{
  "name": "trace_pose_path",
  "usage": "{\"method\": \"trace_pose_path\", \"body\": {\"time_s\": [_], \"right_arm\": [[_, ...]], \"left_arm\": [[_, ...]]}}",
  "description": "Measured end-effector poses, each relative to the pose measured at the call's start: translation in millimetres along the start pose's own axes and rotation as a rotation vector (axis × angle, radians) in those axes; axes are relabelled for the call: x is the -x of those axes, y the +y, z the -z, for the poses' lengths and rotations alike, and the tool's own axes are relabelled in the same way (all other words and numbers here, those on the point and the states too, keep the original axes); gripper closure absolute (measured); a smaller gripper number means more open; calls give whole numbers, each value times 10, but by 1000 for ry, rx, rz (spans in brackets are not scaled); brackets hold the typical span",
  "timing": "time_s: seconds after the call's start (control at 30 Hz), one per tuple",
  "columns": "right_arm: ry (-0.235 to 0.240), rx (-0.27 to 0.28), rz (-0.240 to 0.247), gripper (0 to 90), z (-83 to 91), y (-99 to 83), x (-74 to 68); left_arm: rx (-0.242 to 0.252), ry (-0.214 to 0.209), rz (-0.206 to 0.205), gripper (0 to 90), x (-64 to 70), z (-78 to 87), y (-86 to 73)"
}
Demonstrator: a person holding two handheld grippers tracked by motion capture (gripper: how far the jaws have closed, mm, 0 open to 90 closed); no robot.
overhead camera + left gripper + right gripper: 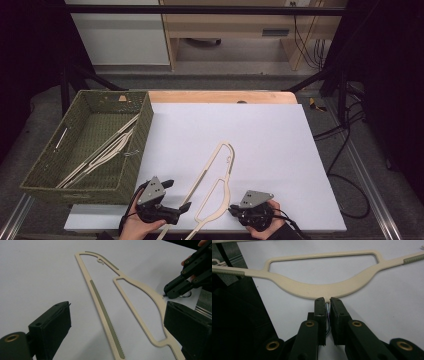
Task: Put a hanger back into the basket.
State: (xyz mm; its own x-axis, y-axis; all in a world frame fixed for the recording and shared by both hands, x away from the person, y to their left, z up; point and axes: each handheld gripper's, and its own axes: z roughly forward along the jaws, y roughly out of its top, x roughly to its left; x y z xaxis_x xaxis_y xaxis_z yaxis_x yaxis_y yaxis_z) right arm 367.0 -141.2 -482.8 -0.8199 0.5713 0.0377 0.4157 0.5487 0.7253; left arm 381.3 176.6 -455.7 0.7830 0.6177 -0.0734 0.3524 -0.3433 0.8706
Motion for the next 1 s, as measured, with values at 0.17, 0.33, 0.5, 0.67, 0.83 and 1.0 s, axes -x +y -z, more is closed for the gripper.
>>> {"method": "trace_pose_path", "body": {"time_s": [0.17,0.33,0.5,0.67,0.83,1.0], "right_arm": [[1,0,-2,890,-6,4,18],[42,-9,-35,892,-3,22,82],[57,-23,-34,893,17,56,98],[57,-24,-23,894,67,111,96],[54,-23,-24,894,102,171,79],[52,-18,-16,894,139,223,72]], "left_arm": [[-5,-8,-2,77,27,-14,22],[-10,-24,-12,88,85,-22,74],[-45,-52,-17,91,168,-77,131],[-84,-88,-41,96,289,-173,204],[-135,-116,-72,116,432,-312,293],[-199,-137,-92,164,553,-508,341]]}}
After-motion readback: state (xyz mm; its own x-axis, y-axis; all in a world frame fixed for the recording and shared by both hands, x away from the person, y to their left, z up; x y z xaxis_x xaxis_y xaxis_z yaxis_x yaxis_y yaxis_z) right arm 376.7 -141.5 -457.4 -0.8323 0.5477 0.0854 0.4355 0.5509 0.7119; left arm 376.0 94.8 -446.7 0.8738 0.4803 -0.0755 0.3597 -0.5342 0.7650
